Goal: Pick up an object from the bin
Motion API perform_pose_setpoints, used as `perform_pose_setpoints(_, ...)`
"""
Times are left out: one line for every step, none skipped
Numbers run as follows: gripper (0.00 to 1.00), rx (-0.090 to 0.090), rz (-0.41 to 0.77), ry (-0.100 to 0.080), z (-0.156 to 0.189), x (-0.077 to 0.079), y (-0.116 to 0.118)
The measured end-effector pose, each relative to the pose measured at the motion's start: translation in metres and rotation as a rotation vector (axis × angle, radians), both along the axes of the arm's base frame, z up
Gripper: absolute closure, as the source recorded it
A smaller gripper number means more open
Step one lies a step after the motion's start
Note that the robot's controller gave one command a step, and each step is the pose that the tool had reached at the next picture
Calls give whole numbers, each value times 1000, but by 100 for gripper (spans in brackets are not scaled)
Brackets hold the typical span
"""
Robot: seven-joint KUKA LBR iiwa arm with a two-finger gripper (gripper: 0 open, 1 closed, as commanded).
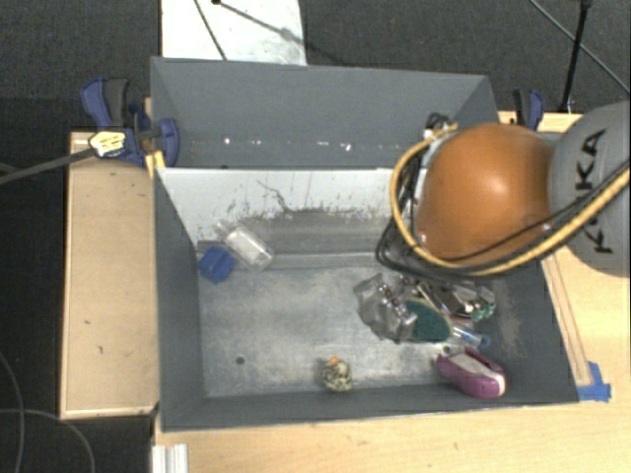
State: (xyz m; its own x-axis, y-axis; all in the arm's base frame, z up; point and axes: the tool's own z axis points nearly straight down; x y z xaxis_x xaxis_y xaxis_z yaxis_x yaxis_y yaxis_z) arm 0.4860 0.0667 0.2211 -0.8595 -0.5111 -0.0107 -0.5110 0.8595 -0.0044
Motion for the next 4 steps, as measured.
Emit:
perform_pose_setpoints(100, -1, -26, 15, -64, -4, 1)
perform_pose_setpoints(0, 0, -30, 9, -61, -3, 1)
perform_pose_setpoints(0, 0, 193, 3, -151, -3, 7)
perform_pose_setpoints(0, -2, 577, 6, -151, -8, 51)
